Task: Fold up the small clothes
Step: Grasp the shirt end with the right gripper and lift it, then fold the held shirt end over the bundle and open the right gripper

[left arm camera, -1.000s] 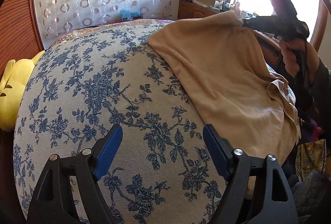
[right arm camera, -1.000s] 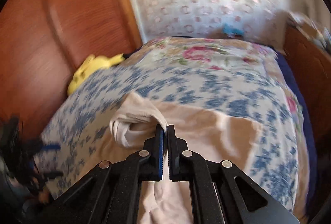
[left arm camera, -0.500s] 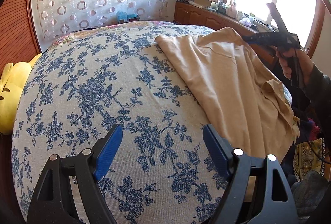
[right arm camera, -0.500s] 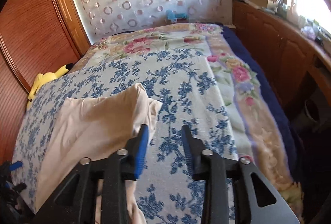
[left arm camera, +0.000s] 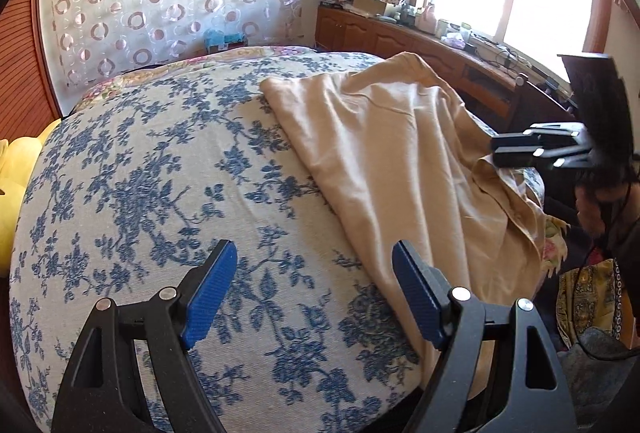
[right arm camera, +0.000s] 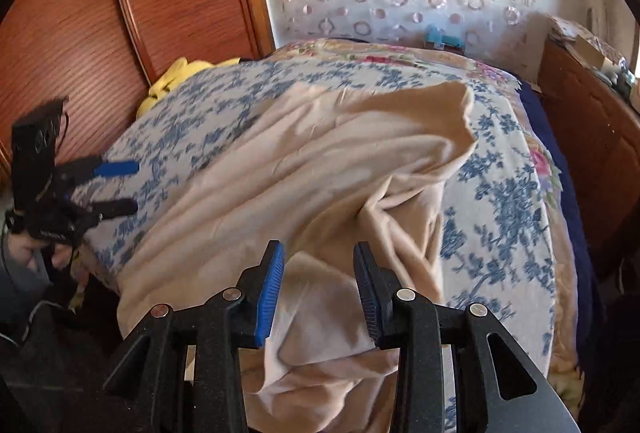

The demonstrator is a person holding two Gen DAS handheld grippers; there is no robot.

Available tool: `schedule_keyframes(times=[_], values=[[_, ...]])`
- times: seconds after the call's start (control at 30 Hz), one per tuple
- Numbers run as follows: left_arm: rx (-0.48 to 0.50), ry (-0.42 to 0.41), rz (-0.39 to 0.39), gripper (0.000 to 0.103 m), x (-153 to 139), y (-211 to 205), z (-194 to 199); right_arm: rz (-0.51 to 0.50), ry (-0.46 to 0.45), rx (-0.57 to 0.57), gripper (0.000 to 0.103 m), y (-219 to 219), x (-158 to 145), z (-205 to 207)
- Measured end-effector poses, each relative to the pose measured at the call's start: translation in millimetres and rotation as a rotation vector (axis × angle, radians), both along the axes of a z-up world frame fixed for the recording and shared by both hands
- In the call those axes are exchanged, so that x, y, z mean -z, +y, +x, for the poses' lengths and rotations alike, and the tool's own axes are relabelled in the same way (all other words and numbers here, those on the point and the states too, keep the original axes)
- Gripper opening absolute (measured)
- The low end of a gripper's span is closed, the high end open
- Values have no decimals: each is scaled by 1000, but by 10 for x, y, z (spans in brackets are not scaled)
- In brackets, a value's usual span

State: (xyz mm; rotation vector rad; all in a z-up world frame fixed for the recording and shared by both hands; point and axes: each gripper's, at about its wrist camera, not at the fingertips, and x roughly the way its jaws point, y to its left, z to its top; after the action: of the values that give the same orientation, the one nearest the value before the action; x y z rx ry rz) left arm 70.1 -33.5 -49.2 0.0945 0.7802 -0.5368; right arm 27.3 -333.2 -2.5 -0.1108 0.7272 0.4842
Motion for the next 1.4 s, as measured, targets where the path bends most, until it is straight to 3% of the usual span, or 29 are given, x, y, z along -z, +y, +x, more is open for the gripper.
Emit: schedule_keyframes(times=[0.17,0.23,0.27,0.63,0.87,0.93,1.0,1.1,1.4], values=[[20,15,0,81,58,-82,-19,-61,25,22,37,101,119,83],[26,21,2,81,80,-110,-29,-61,28,-1,5,132,133,53],[28,24,2,81,88,-120,-34,-61,34,-20,1,172,161,31],[54,32,-12,81,84,-140,-137,-65,100,-13,1,-391,-29,-934],[67,39,-2,81,85,-151,-275,-114,150,34,1,-502,32,-996],[69,45,0,81,98,-150,-323,-101,144,38,11,-482,5,-1032],[72,51,-2,81,119,-155,-356,-91,123,65,38,-489,11,-1052],[77,60,2,81,159,-177,-374,-7,106,97,49,-530,82,-1083],[90,76,10,81,212,-238,-415,79,167,168,51,-559,517,-928]])
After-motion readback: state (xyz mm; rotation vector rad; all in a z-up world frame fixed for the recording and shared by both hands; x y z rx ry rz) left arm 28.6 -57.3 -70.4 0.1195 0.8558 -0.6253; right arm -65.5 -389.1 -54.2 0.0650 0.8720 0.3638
